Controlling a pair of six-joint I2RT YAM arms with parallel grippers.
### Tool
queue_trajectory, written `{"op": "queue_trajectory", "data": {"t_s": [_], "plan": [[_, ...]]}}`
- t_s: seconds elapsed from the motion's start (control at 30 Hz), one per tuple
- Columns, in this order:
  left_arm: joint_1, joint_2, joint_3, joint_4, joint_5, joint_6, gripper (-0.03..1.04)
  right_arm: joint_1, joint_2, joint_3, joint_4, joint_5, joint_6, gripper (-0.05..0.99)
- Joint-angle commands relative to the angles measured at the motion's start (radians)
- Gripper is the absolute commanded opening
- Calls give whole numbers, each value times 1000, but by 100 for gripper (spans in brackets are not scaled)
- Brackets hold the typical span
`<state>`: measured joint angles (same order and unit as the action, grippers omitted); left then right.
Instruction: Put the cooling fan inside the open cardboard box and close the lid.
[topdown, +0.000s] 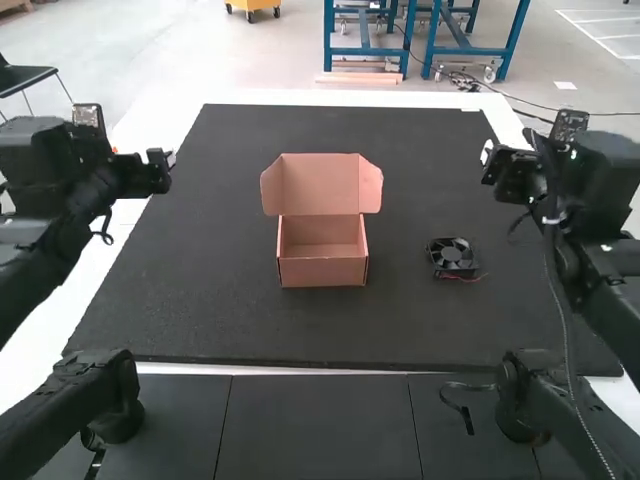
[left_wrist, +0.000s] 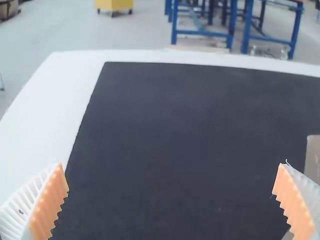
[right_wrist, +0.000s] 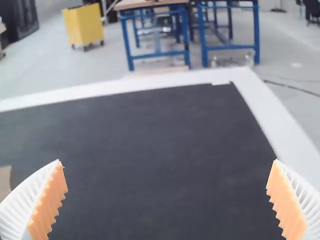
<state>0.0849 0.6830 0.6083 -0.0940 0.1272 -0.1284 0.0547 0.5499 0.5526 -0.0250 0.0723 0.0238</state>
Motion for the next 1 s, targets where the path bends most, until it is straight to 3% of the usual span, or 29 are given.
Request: {"op": "queue_trajectory", "data": {"t_s": [0.0, 0.07, 0.13, 0.23, 0.33, 0.47, 0.6, 0.63, 0.73, 0.87, 0.97], "plan": [[-8, 79, 153, -61, -5, 44, 97, -7, 31, 156, -95, -32, 7, 91], [-16, 133, 205, -131, -51, 56, 97, -9, 79, 233, -259, -62, 28, 91], [-36, 174, 234, -176, -60, 101, 97, -12, 137, 313, -441, -60, 65, 91], [-96, 210, 258, -240, -58, 121, 97, -15, 185, 428, -635, -60, 142, 91], [-195, 207, 260, -266, -55, 138, 97, -9, 179, 506, -685, -65, 191, 91], [-350, 194, 263, -251, -55, 127, 97, -26, 220, 543, -785, -62, 188, 91], [-496, 199, 294, -234, -58, 35, 97, -75, 272, 564, -840, -77, 145, 91], [-513, 204, 298, -239, -58, 13, 97, -82, 297, 566, -849, -77, 114, 91], [-507, 208, 298, -297, -57, -34, 97, -93, 386, 563, -888, -74, 24, 91], [-507, 199, 288, -351, -69, -40, 97, -99, 440, 547, -837, -74, -96, 91], [-504, 196, 277, -394, -70, -39, 97, -99, 467, 492, -753, -72, -127, 91]]}}
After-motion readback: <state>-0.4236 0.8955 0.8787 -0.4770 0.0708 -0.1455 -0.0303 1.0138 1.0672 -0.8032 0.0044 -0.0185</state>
